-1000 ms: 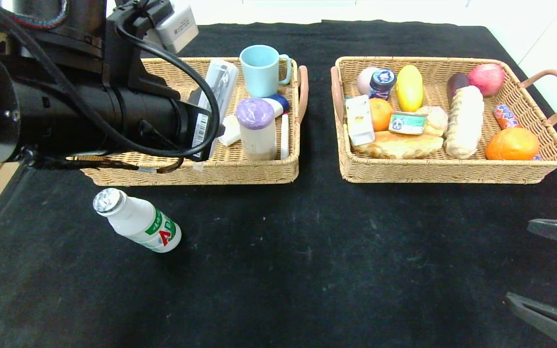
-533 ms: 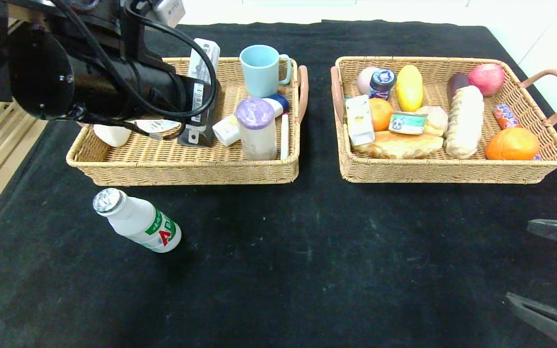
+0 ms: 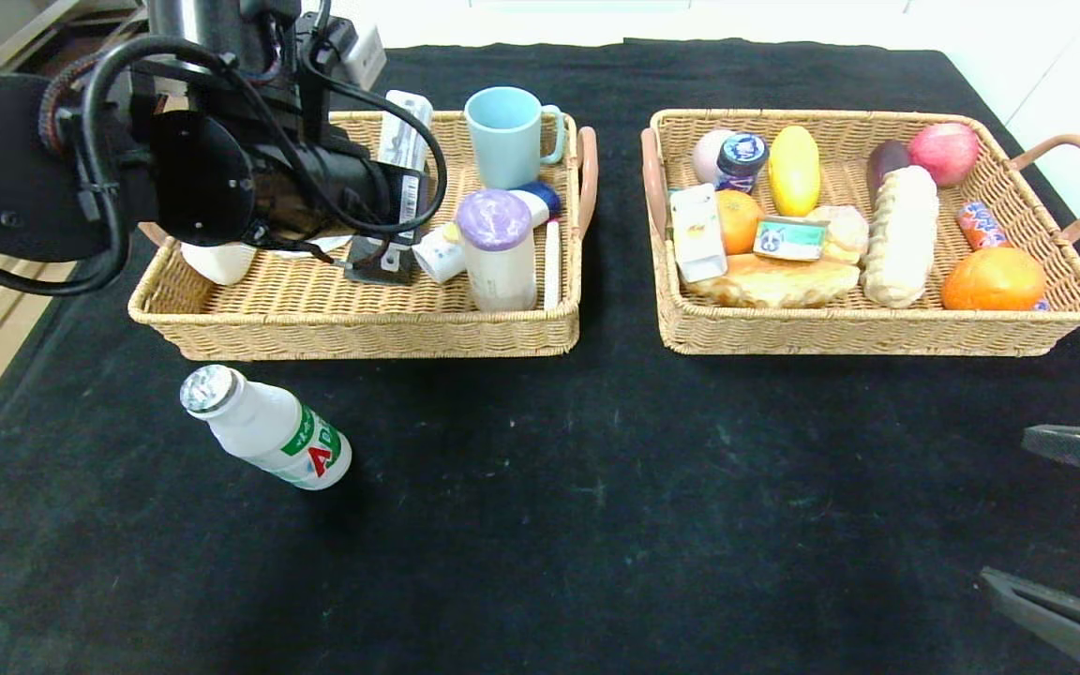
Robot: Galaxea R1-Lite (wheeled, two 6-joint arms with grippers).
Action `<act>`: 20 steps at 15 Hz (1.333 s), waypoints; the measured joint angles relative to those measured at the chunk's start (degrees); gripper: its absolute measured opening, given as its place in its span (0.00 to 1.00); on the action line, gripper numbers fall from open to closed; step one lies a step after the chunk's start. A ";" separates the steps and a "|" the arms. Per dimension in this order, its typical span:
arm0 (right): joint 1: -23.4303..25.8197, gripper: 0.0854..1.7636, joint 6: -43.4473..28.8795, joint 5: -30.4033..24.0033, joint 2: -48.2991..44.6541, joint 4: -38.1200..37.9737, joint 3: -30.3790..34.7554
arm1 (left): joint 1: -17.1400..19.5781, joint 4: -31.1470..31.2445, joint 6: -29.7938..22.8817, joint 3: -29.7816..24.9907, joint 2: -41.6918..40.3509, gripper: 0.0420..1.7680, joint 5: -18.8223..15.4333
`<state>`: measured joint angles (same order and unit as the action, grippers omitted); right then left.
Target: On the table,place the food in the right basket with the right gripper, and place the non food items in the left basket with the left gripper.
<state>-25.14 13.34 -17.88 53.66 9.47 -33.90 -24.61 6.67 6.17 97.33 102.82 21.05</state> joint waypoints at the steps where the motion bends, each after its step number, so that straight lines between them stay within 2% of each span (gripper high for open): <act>1: 0.00 0.97 0.02 -0.02 0.02 0.00 0.00 | 0.11 -0.33 0.72 -0.09 0.41 0.33 -0.06; 6: 0.00 0.97 0.02 -0.02 0.05 0.00 -0.02 | 0.06 -2.54 1.32 -0.23 1.29 0.33 -0.20; 10: 0.00 0.97 0.00 0.00 0.05 -0.02 -0.02 | 0.15 -2.60 1.00 0.51 1.89 0.56 0.00; 13: -0.07 0.97 0.09 0.00 0.11 -0.02 0.04 | 0.15 -2.57 1.00 0.38 1.87 0.69 -0.09; 17: -0.07 0.97 0.09 0.00 0.28 -0.05 0.13 | -0.27 -2.13 0.48 -0.12 0.21 0.80 0.48; 20: -0.07 0.97 0.11 0.02 0.33 -0.05 0.17 | -0.50 -1.60 -0.41 -2.79 -3.80 0.85 0.66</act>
<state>-25.21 13.45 -17.86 53.99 9.42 -33.73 -25.11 5.07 5.75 94.54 99.01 21.71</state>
